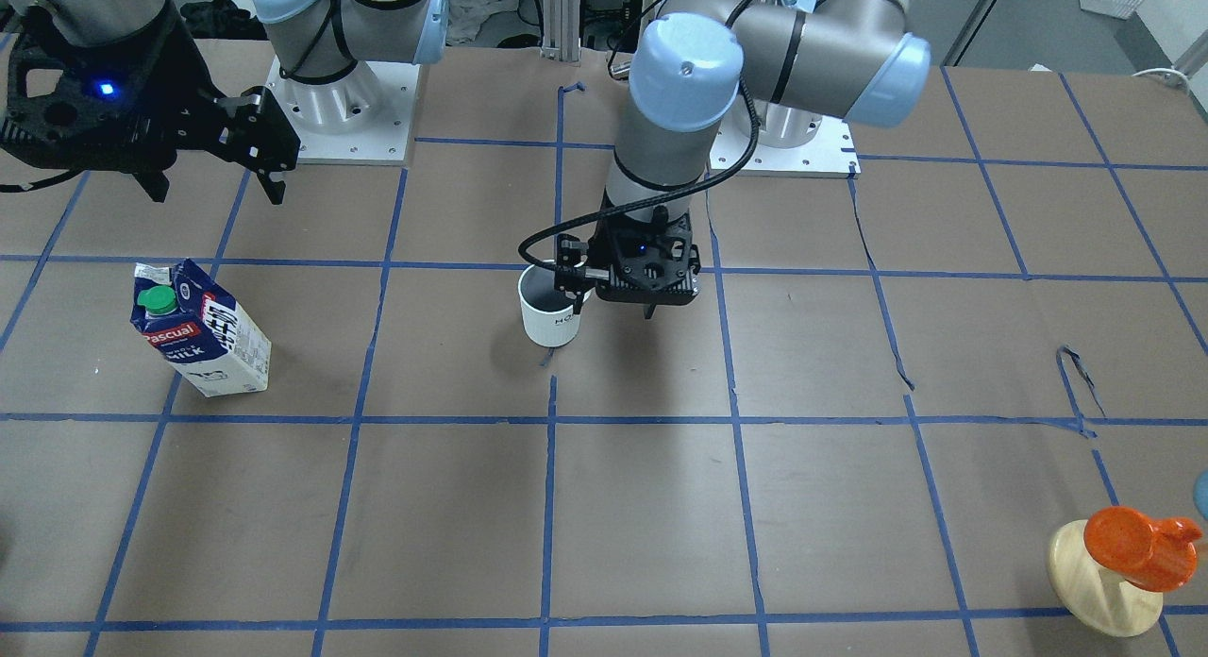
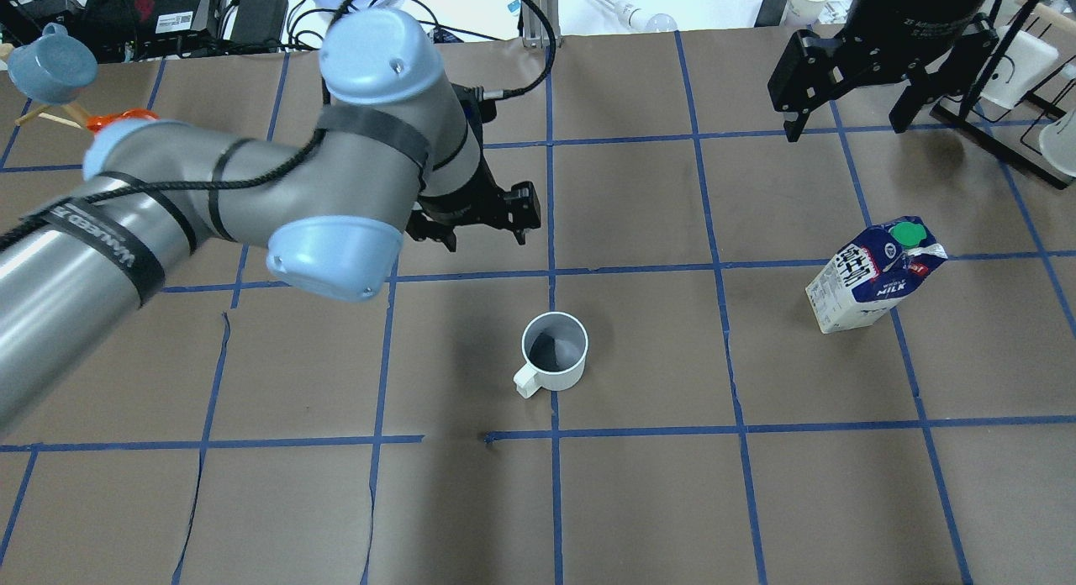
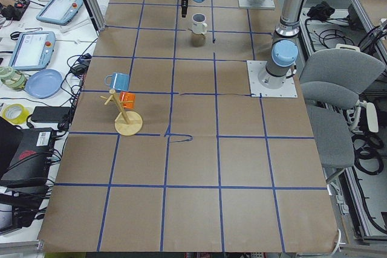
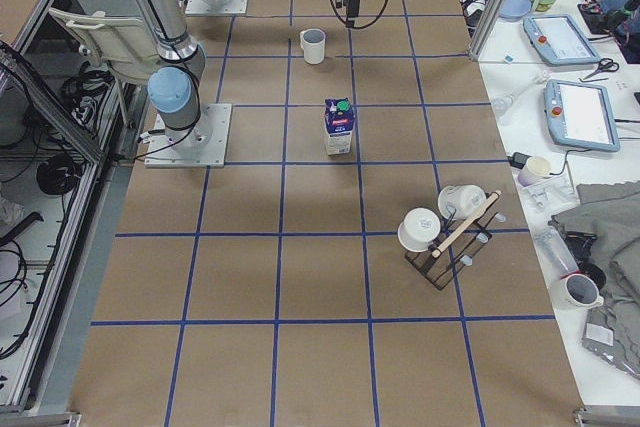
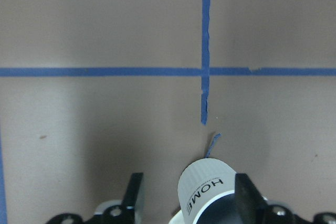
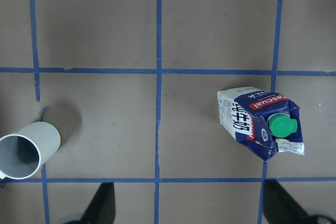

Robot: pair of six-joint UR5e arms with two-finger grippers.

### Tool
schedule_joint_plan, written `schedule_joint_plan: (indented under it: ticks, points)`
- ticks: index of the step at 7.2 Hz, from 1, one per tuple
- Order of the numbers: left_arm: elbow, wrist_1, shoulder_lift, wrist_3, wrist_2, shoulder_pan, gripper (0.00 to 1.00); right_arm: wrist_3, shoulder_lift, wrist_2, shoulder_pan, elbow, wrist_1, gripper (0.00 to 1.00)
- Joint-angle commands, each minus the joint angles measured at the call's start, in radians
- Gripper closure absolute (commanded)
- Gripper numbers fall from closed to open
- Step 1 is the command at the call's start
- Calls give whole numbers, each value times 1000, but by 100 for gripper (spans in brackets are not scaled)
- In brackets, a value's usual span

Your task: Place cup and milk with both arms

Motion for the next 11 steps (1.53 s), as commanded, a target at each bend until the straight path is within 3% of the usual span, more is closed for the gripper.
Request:
schedule_joint_plan:
  ticks: [1, 3, 6, 8, 10, 11]
  points:
    - [250, -298, 50, 207, 60, 138, 0, 0, 0, 1, 0, 0, 0, 0]
    - [268, -362, 91, 366, 68, 296, 0, 0, 0, 1, 0, 3, 0, 0]
    - [250, -350, 99, 370, 69, 322, 0, -9, 9, -9, -11, 58, -14, 0]
    - [254, -320, 84, 365, 52, 317, 0, -150, 9, -18, -49, 123, -81, 0]
    - [250, -321, 93, 370, 63, 317, 0, -346, 9, -5, -230, 188, -98, 1]
    - [250, -319, 91, 358, 51, 316, 0, -424, 9, -2, -309, 260, -160, 1]
